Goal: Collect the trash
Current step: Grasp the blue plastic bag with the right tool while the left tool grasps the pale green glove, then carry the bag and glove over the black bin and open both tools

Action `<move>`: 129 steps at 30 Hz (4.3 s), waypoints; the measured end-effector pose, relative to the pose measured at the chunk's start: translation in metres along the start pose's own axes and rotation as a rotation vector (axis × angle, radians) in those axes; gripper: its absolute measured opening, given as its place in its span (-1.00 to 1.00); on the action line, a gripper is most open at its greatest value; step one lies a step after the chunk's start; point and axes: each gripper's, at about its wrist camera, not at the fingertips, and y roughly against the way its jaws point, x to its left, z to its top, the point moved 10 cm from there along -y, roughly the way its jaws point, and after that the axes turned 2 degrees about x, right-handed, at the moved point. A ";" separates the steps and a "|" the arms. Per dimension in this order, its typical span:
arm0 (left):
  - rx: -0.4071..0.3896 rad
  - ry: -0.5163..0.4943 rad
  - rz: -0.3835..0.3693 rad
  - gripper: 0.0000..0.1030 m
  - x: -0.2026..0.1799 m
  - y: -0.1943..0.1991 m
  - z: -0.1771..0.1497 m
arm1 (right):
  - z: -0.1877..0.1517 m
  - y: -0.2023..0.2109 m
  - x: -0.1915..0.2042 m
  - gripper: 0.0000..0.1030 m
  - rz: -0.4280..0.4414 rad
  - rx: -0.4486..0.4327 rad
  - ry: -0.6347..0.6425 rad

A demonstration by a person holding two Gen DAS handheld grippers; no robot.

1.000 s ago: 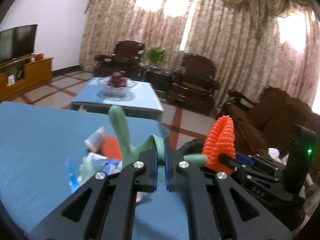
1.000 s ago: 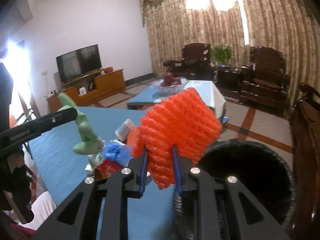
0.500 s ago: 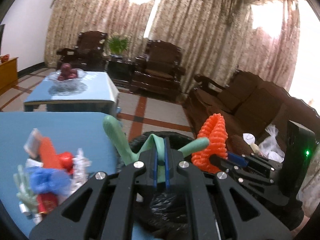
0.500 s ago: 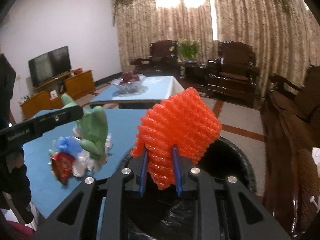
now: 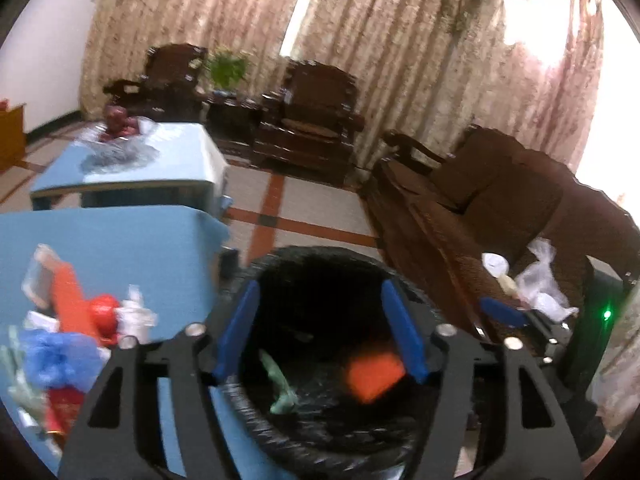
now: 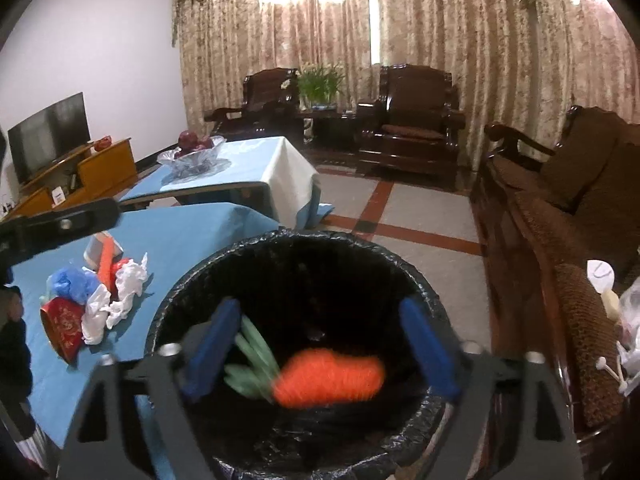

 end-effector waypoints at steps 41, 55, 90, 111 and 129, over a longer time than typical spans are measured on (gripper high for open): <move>-0.061 0.136 0.658 0.41 0.256 0.177 -0.093 | -0.019 -0.058 0.322 0.56 0.503 0.053 0.243; -0.028 0.160 0.629 0.41 0.272 0.153 -0.100 | -0.044 -0.080 0.344 -0.85 0.656 0.196 0.248; -0.039 0.174 0.445 -0.77 0.227 0.138 -0.037 | 0.035 0.008 0.304 -0.93 0.683 -0.024 0.237; -0.088 0.048 0.268 -0.77 0.114 0.090 0.021 | 0.074 0.034 0.169 -0.94 0.480 -0.123 0.113; 0.009 -0.059 0.039 -0.77 -0.007 -0.049 0.004 | 0.046 -0.015 -0.002 -0.93 0.188 -0.045 -0.039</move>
